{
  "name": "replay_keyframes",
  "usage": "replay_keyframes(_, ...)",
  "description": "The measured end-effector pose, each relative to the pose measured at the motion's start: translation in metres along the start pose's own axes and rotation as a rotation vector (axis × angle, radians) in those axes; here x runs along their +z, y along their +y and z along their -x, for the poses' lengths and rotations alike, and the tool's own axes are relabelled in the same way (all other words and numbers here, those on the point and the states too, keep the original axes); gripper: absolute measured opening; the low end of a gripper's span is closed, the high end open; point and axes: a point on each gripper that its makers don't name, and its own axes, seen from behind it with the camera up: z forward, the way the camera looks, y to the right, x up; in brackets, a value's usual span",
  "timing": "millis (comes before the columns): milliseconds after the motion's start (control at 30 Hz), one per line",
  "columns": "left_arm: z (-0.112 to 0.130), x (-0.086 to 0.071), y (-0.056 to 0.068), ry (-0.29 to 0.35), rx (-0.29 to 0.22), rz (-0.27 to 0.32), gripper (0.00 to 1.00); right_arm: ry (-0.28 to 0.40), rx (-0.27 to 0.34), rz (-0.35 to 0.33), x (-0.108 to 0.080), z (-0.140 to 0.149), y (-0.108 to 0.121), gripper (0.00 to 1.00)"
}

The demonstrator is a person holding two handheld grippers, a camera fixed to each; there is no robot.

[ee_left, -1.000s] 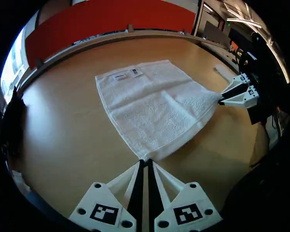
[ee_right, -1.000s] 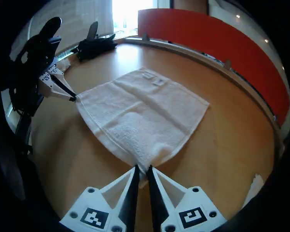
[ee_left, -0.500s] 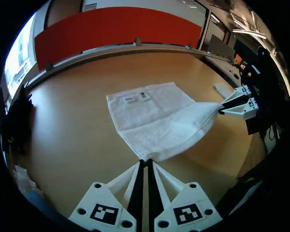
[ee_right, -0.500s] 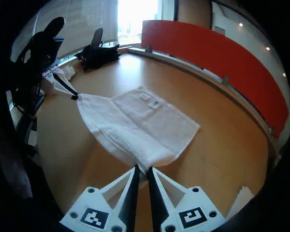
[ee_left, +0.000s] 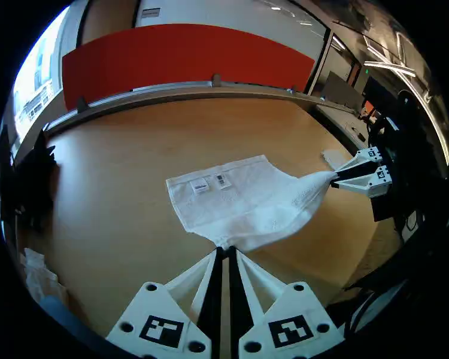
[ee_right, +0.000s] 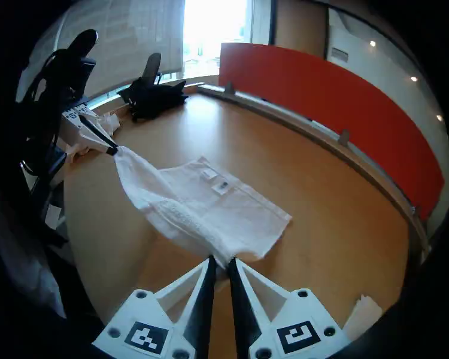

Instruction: Fold towel

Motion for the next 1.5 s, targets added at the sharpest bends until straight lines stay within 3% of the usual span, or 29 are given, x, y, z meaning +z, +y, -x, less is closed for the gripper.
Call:
replay_keyframes(400, -0.001, 0.004, 0.0, 0.005, 0.006, -0.002, 0.07, -0.001, 0.011, -0.004, -0.002, 0.0, -0.002, 0.16)
replay_keyframes(700, -0.018, 0.012, -0.012, 0.028, 0.009, -0.016, 0.07, -0.003, 0.014, 0.0, 0.004, -0.011, 0.007, 0.16)
replay_keyframes(1267, -0.059, 0.06, -0.05, 0.051, 0.043, -0.051, 0.07, -0.061, 0.05, 0.026, 0.045, -0.023, 0.052, 0.16)
replay_keyframes(1500, -0.06, 0.073, -0.055, 0.041, 0.05, -0.05, 0.07, -0.08, 0.057, 0.023, 0.053, -0.02, 0.055, 0.16)
